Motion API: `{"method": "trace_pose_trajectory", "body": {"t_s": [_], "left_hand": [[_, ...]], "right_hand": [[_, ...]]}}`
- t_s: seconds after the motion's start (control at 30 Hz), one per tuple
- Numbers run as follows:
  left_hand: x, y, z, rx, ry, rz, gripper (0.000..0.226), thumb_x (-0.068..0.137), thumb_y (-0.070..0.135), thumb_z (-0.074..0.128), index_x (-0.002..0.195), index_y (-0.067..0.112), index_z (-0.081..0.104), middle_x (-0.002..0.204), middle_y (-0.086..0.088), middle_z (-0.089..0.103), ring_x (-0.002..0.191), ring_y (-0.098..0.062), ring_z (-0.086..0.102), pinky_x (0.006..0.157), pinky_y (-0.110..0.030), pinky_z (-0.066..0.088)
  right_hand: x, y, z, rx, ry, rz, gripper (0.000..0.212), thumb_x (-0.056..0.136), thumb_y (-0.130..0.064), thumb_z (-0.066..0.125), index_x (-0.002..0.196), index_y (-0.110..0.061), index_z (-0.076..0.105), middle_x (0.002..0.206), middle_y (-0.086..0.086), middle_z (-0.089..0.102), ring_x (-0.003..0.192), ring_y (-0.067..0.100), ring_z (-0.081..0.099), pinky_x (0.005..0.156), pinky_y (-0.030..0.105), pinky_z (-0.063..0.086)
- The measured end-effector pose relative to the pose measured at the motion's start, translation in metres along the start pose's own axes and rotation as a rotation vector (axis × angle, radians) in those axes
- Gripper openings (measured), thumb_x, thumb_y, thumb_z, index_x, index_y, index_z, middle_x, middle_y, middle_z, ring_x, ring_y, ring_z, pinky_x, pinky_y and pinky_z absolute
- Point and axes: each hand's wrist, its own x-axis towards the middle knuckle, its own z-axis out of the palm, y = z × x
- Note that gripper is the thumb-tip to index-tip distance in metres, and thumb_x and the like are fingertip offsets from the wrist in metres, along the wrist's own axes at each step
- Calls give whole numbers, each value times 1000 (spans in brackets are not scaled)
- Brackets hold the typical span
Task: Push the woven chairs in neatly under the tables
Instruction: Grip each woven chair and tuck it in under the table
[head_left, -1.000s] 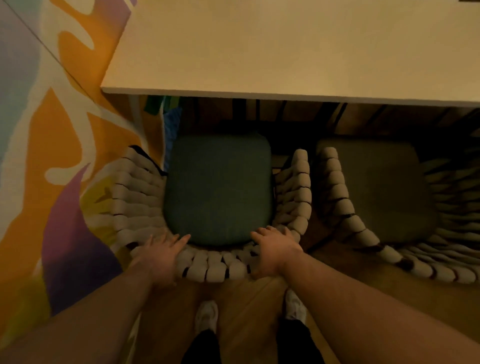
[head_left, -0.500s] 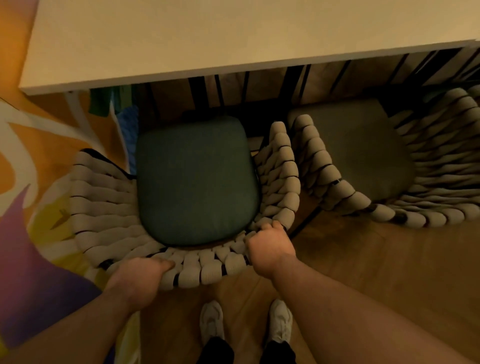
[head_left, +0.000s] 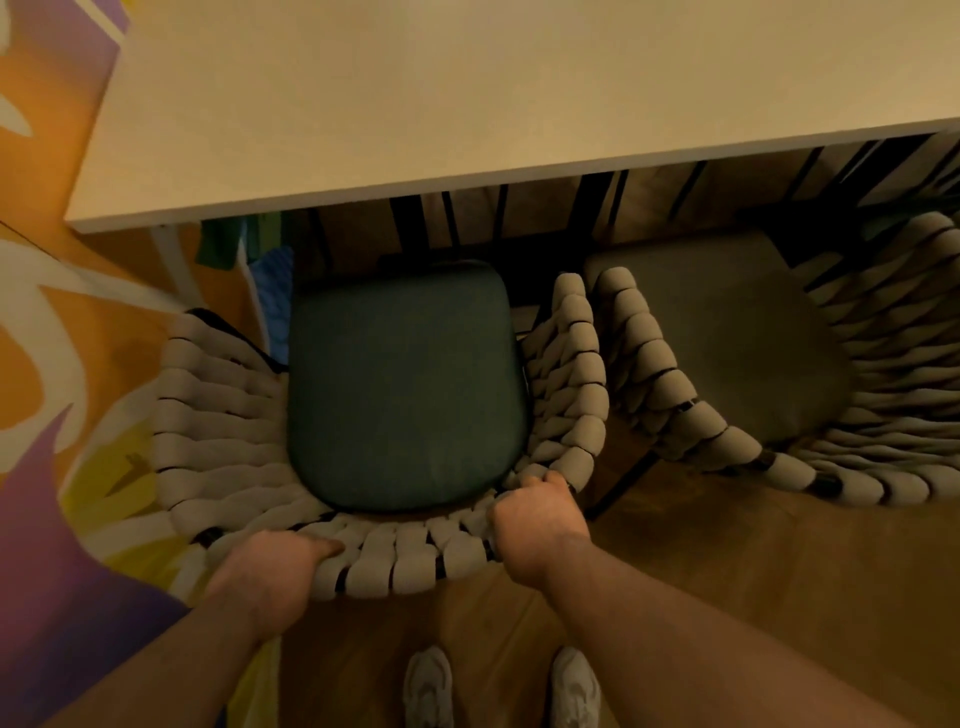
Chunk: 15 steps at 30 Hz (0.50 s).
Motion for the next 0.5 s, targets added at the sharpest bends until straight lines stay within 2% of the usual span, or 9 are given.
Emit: {"method": "trace_pose_trajectory", "body": {"t_s": [0.17, 0.37, 0.5], "left_hand": [[-1, 6, 3, -8, 21, -41, 64, 103, 20, 59, 158, 48, 38, 161, 11, 47, 147, -16, 46, 123, -43, 40], [-10, 12, 3, 49, 5, 0, 62, 104, 21, 58, 159, 45, 40, 159, 9, 50, 146, -17, 47, 123, -43, 39], [-14, 13, 2, 85, 10, 26, 59, 104, 23, 57, 157, 45, 41, 155, 8, 55, 141, -17, 51, 119, -41, 42]], "right_hand": [[-1, -1, -1, 16, -5, -11, 14, 103, -32, 64, 115, -29, 70, 102, 0, 60, 116, 27, 54, 103, 50, 39], [-5, 0, 0, -18, -6, -15, 16, 104, -29, 60, 118, -31, 68, 114, -1, 67, 121, 26, 54, 108, 50, 38], [-2, -1, 6, -55, -9, -14, 18, 103, -31, 62, 118, -33, 70, 113, -2, 68, 119, 26, 56, 105, 49, 40]]}}
